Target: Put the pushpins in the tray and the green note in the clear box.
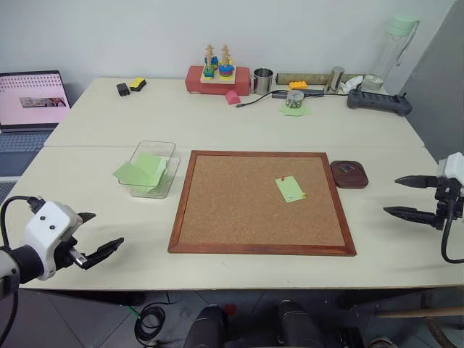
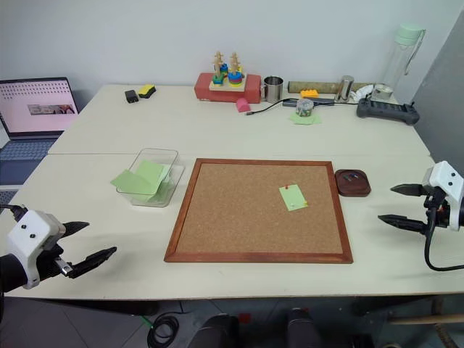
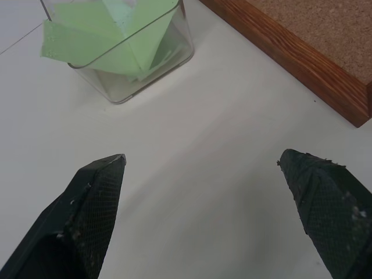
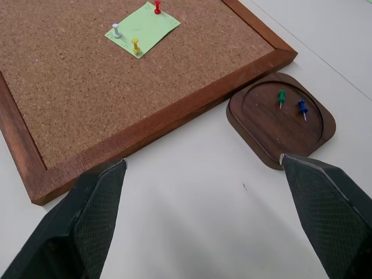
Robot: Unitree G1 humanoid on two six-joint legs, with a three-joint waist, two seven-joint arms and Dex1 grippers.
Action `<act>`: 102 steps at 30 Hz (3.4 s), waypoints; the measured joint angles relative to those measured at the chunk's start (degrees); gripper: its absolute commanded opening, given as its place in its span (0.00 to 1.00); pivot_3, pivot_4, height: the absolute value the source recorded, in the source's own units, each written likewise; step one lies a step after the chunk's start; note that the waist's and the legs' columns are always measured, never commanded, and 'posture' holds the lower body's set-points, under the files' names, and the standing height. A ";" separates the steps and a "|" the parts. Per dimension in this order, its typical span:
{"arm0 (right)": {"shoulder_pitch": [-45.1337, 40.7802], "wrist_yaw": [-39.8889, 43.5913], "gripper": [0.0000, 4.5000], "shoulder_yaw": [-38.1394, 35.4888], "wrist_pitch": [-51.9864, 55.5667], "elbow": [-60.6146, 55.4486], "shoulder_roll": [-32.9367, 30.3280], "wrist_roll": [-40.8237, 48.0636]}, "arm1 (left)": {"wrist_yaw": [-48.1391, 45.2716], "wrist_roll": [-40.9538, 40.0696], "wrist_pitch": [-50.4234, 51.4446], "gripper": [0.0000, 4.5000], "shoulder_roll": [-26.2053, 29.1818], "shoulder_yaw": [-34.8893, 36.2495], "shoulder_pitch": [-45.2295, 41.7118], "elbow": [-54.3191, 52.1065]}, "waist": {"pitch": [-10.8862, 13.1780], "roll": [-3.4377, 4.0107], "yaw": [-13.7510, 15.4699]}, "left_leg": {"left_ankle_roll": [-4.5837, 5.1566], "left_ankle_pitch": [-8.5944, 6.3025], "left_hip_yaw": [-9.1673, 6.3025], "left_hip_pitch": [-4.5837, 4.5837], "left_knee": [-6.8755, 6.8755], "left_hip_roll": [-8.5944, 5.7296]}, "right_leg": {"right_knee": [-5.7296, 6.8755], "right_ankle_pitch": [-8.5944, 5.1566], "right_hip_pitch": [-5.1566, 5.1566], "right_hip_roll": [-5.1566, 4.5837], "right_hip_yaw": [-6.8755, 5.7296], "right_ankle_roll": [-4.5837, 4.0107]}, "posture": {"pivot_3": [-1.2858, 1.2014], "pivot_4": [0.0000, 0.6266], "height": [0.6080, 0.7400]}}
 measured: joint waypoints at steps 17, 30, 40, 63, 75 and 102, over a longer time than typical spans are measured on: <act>-0.10 0.08 0.99 0.28 -0.98 0.12 0.08 -1.79 | -1.34 0.33 1.34 1.00 0.01 0.00 -1.40 0.24 | 0.00 0.00 0.00 | 0.00 0.00 0.00 0.01 0.00 0.00 | 0.01 0.01 0.00 0.01 0.01 0.01 | 0.52 0.24 1.00; -0.92 0.05 0.99 0.53 -0.97 0.10 0.94 -1.97 | -0.95 -0.17 2.23 1.00 -1.21 0.00 -4.05 1.67 | 0.00 0.00 0.00 | 0.00 0.00 0.01 0.01 0.02 -0.02 | 0.05 0.02 0.00 0.01 0.01 0.03 | 0.52 0.24 1.00; -2.32 -0.07 0.99 0.53 -0.82 0.06 1.19 -1.95 | -0.60 -1.96 2.80 1.00 -2.10 0.00 -6.05 1.65 | 0.00 0.00 0.00 | 0.00 0.00 0.01 0.01 0.03 -0.01 | 0.05 0.03 0.01 0.02 0.02 0.04 | 0.52 0.24 1.00; -7.15 -3.41 1.00 1.51 9.98 -14.66 7.05 5.57 | 4.67 -3.76 8.20 0.16 -11.61 -29.06 -33.50 -4.23 | 0.00 -0.01 0.15 | 0.00 0.01 -0.02 -0.04 0.21 -0.16 | 0.11 0.36 0.06 0.07 0.04 0.53 | 0.52 0.24 1.00; -13.49 -10.24 1.00 8.65 14.85 -18.34 18.39 6.58 | 6.53 7.07 -7.97 0.00 -30.60 -43.78 -43.16 19.73 | -0.01 -0.01 0.13 | 0.00 0.02 -0.03 -0.04 0.28 -0.21 | 0.12 0.57 0.05 0.11 0.05 0.31 | 0.52 0.24 1.00; -35.03 -17.44 0.76 25.07 -13.72 31.41 37.58 -17.94 | 4.65 11.50 -16.13 0.00 -34.54 -43.59 -44.80 31.66 | -0.09 0.09 -0.16 | -0.01 0.04 -0.06 0.05 0.28 -0.29 | 0.24 0.64 0.07 0.14 0.06 0.31 | 0.52 0.24 1.00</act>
